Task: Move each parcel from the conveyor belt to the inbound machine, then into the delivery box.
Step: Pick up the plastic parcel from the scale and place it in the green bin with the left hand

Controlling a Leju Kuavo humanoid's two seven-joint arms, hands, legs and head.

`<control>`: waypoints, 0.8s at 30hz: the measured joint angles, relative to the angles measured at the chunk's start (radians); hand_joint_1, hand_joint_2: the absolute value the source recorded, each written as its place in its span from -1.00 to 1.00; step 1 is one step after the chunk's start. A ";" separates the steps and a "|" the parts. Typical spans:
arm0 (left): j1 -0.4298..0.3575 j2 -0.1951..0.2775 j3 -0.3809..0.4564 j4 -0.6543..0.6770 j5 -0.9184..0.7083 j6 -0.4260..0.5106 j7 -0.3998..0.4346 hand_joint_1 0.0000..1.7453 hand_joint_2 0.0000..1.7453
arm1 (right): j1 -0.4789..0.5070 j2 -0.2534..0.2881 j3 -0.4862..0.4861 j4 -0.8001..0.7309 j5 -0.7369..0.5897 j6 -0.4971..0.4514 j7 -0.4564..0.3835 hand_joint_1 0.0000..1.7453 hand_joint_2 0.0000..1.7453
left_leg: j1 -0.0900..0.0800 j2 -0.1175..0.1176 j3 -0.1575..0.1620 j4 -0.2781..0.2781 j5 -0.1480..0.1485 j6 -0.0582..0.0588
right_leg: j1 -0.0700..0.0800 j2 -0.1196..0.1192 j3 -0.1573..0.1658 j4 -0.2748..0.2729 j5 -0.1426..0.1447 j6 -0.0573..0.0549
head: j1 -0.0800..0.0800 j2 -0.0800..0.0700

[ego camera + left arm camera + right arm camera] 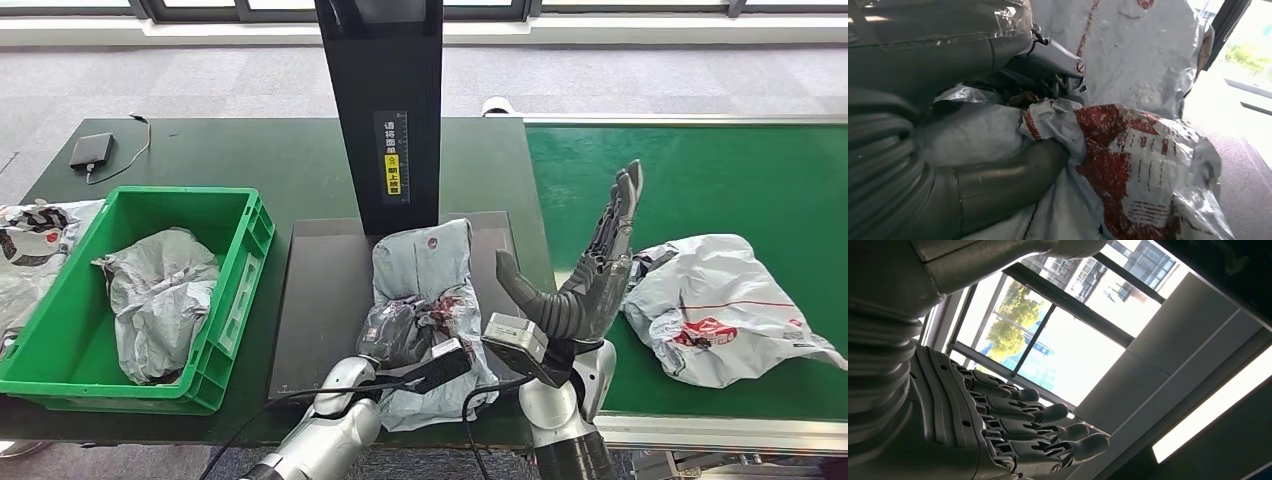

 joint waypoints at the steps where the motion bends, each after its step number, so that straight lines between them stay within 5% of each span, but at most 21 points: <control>1: 0.000 0.000 0.000 0.001 0.004 -0.002 -0.008 1.00 1.00 | 0.000 0.000 0.000 0.000 0.000 0.000 0.000 -1.00 1.00 | 0.000 0.000 0.000 0.000 0.000 0.000 | 0.000 0.000 0.000 0.000 0.000 0.000 | 0.000 0.000; 5: -0.001 0.000 0.000 0.000 0.015 0.062 -0.032 1.00 1.00 | 0.001 0.000 0.000 0.000 -0.003 0.000 0.000 -1.00 1.00 | 0.000 0.000 0.000 0.000 0.000 0.000 | 0.000 0.000 0.000 0.000 0.000 0.000 | 0.000 0.000; 11: 0.012 0.003 0.017 -0.085 -0.003 0.335 -0.095 1.00 1.00 | 0.003 -0.002 -0.003 -0.004 -0.034 0.000 0.000 -1.00 1.00 | 0.000 0.000 0.000 0.000 0.000 0.000 | 0.000 0.000 0.000 0.000 0.000 0.000 | 0.000 0.000; 16: 0.077 0.017 0.115 -0.420 -0.225 0.386 -0.088 1.00 1.00 | 0.004 -0.004 -0.004 -0.008 -0.045 0.000 0.000 -1.00 1.00 | 0.000 0.001 -0.001 0.000 0.000 0.000 | 0.000 0.001 -0.002 0.001 0.000 0.000 | 0.000 0.000; 24: 0.134 0.034 0.205 -0.812 -0.366 0.390 -0.034 1.00 1.00 | 0.005 -0.005 -0.004 -0.009 -0.030 0.000 0.000 -1.00 1.00 | 0.000 0.000 -0.001 -0.001 0.000 0.000 | 0.000 0.000 -0.001 0.001 -0.001 -0.001 | 0.000 0.000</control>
